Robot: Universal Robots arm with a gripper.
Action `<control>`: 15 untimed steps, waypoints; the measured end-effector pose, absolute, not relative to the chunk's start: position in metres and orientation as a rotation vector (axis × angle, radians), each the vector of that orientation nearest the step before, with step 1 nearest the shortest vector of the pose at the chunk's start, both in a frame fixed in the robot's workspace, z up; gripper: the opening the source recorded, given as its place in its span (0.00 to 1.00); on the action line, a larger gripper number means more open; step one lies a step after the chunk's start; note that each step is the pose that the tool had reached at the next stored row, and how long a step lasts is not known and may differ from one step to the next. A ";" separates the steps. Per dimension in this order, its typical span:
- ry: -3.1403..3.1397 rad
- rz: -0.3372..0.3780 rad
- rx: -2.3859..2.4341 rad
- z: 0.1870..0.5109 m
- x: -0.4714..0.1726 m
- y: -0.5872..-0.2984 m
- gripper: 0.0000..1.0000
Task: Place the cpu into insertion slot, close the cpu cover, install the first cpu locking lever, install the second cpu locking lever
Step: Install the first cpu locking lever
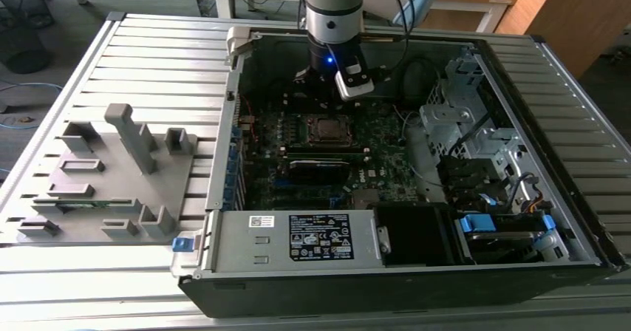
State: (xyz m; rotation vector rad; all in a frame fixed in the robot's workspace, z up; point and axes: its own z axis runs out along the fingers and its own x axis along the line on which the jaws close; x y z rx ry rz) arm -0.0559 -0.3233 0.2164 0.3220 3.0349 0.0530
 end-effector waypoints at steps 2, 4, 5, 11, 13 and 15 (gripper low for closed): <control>3.064 0.048 0.326 0.216 -0.056 -0.323 0.11; 3.094 0.044 0.330 0.216 -0.056 -0.323 0.11; 3.098 0.043 0.330 0.216 -0.056 -0.323 0.11; 3.107 0.042 0.331 0.216 -0.056 -0.323 0.11; 3.109 0.042 0.331 0.216 -0.056 -0.323 0.11; 3.113 0.041 0.332 0.216 -0.056 -0.323 0.11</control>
